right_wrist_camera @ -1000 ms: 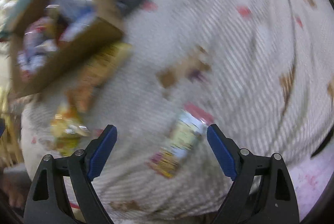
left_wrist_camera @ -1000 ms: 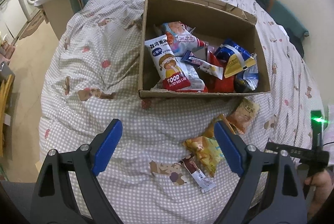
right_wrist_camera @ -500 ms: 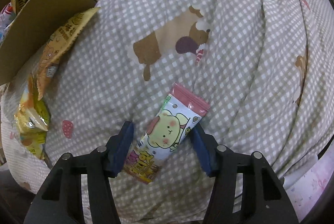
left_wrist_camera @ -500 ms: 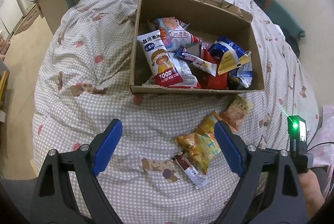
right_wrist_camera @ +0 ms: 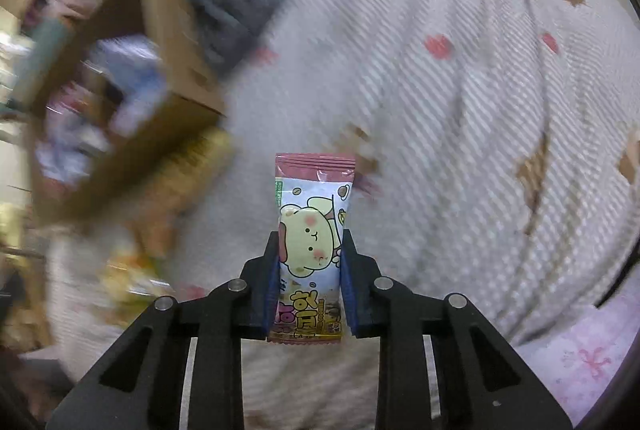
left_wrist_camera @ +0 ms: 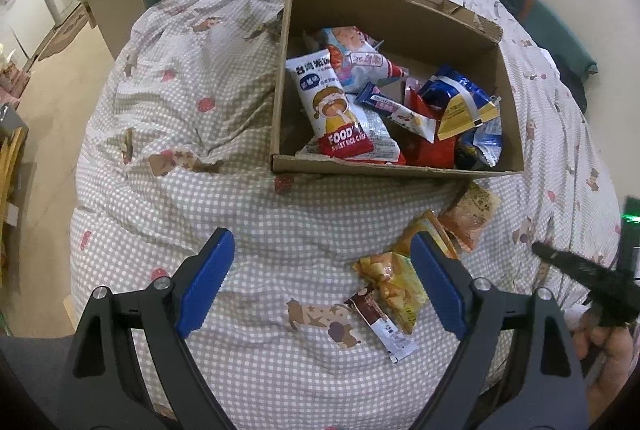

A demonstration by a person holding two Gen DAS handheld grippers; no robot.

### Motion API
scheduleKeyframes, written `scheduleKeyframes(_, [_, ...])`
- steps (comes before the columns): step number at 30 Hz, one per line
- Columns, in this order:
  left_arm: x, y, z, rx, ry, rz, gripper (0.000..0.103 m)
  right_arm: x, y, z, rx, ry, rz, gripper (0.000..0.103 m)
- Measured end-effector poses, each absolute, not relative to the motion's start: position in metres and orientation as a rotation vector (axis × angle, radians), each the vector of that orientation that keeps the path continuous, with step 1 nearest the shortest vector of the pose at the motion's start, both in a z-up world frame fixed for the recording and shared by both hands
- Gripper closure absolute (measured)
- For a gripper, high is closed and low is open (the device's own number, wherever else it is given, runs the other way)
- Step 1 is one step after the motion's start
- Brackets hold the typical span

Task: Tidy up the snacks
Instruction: 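Grasp the yellow-pink pack with the right tool while the left tool grasps the brown-white bar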

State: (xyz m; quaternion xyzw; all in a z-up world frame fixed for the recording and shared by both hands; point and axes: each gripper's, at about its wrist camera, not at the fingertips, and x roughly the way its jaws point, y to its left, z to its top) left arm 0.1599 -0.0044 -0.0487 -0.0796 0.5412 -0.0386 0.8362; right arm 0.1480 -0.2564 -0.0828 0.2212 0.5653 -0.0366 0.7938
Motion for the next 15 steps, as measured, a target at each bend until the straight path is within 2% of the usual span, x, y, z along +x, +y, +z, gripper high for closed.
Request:
scheduleKeyframes(6, [0.147,-0.016,-0.075,-0.207,1.217,-0.077,0.016,0.147,-0.221,-0.054,0.454,1.111,0.111,0.076])
scheduleKeyframes(11, [0.129,-0.042,-0.121,-0.194,1.39,-0.097,0.017,0.155,-0.205,-0.058,0.423,1.113,0.14,0.076])
scheduleKeyframes(13, [0.125,-0.051,-0.132,-0.183,1.413,-0.103,0.024,0.152,-0.208,-0.06,0.437,1.116,0.142,0.076])
scheduleKeyframes(15, [0.125,-0.056,-0.139,-0.186,1.417,-0.097,0.025,0.15,-0.21,-0.06,0.45,1.113,0.141,0.076])
